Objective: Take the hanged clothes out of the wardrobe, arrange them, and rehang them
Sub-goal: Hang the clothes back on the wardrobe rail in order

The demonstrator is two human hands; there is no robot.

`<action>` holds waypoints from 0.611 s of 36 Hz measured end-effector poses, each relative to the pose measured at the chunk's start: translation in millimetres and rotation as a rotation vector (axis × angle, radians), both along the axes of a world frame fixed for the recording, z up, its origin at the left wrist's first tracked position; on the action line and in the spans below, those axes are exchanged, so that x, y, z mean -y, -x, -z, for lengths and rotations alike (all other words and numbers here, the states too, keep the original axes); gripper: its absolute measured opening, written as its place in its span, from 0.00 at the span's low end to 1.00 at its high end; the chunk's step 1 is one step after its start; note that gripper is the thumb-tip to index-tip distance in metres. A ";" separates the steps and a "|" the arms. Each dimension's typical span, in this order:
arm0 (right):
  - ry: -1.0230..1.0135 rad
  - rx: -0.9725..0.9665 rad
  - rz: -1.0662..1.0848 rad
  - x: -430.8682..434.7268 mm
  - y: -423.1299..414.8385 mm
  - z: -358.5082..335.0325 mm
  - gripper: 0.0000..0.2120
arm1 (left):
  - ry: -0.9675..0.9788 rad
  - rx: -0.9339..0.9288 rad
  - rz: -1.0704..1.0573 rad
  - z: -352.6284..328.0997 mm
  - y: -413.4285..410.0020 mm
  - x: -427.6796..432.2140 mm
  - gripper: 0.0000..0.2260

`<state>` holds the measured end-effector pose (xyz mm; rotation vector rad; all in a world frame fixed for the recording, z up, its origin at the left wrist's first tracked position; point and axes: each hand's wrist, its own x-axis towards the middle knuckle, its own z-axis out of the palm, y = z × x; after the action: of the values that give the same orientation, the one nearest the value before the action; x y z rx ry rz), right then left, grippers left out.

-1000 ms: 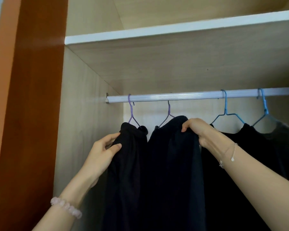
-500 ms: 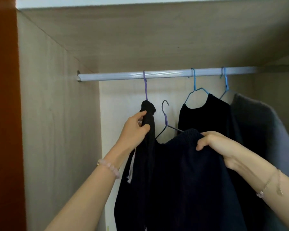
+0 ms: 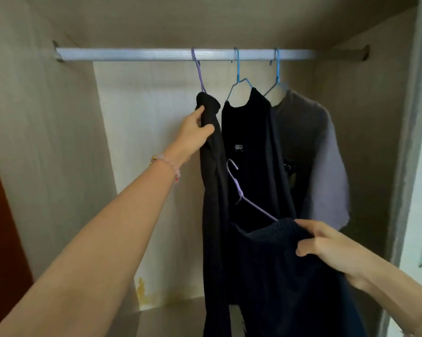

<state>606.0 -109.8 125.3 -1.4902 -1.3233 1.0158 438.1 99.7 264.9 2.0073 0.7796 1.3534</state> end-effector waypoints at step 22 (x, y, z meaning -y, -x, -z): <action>0.376 0.107 -0.263 46.8 88.6 120.6 0.21 | 0.032 -0.187 0.112 145.4 74.4 8.8 0.32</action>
<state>517.3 -156.7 4.7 -1.6942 -1.4905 1.4331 363.6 91.0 119.5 2.1406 0.7529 1.0957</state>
